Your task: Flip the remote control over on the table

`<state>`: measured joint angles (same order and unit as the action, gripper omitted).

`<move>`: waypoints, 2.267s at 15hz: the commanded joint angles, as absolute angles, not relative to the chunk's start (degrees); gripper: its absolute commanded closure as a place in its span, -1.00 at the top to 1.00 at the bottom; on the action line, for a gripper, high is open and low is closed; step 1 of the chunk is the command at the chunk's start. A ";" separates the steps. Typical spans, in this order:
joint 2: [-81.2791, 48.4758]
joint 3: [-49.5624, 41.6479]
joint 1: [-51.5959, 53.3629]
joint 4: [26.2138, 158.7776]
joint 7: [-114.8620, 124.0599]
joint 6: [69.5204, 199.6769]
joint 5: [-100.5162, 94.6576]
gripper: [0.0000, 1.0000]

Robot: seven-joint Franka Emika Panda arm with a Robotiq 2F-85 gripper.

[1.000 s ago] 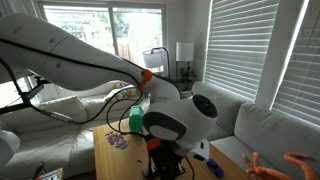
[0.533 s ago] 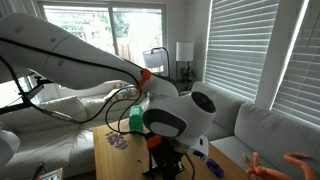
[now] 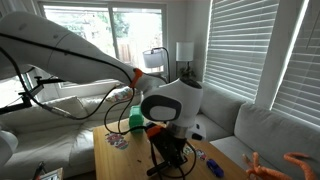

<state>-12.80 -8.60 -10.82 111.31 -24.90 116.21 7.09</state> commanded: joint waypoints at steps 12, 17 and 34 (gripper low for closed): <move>-11.33 -6.41 -6.56 114.51 -10.26 122.26 -5.31 -0.23; -11.47 -5.40 -5.94 115.03 -9.62 122.58 -4.93 0.24; 0.47 -5.96 -7.06 121.05 -11.36 122.62 -3.28 1.00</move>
